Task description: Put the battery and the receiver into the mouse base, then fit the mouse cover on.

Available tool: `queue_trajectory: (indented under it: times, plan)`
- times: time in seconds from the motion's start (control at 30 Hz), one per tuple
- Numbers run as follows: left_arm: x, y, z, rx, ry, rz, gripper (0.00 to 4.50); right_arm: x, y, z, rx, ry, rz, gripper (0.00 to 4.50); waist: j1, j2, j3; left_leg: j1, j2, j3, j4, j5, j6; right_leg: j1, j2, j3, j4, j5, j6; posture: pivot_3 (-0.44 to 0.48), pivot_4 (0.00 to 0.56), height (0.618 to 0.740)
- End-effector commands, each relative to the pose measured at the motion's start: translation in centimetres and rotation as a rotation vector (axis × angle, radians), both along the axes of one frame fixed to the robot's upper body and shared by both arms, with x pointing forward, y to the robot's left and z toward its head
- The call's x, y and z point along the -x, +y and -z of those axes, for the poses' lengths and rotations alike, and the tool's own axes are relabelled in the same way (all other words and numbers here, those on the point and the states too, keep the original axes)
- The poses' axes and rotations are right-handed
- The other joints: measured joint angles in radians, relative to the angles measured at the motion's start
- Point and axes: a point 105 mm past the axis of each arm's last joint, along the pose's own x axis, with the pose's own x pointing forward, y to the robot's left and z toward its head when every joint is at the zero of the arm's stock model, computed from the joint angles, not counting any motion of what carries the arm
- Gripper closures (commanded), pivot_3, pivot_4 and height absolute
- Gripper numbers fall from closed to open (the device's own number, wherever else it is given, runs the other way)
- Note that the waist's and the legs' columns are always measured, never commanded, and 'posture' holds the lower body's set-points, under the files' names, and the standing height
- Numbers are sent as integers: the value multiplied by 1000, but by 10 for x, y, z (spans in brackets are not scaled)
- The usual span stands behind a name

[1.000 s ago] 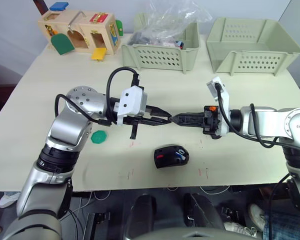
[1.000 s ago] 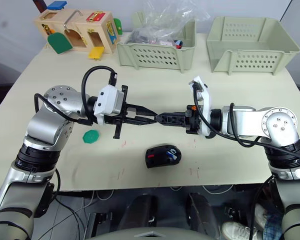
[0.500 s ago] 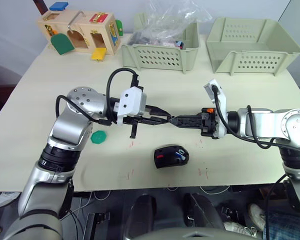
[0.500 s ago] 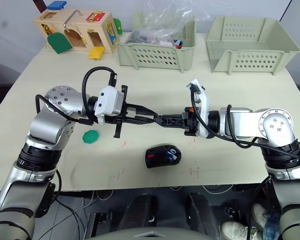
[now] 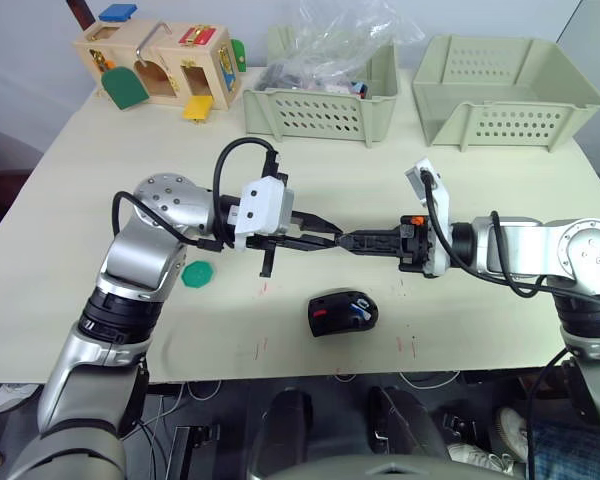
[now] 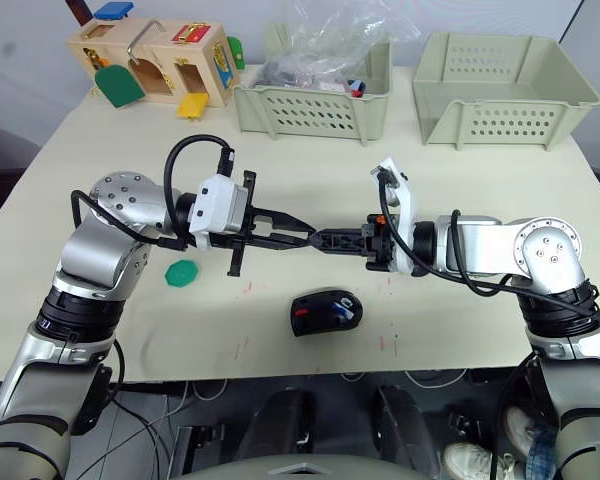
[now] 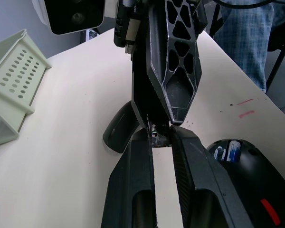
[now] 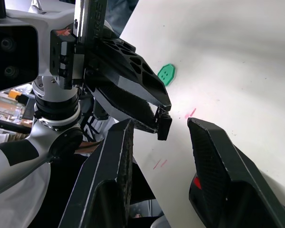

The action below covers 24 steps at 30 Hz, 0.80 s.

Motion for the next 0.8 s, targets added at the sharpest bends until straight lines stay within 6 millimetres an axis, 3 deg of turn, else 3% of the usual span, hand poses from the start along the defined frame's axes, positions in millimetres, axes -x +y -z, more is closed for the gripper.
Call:
queue_trajectory:
  times: [0.03,0.8]
  plan:
    - [3,0,-8,2,-46,9,4468,1,-2,-10,-34,-20,-1,2582,0,0,0,0,0,0,0,0,0,0,0,0,0,0,0,0,150,740]
    - [4,1,-9,-3,-46,1,4468,-1,-4,-8,-46,-5,19,2582,0,0,0,0,0,0,0,0,0,0,0,0,0,0,0,0,150,740]
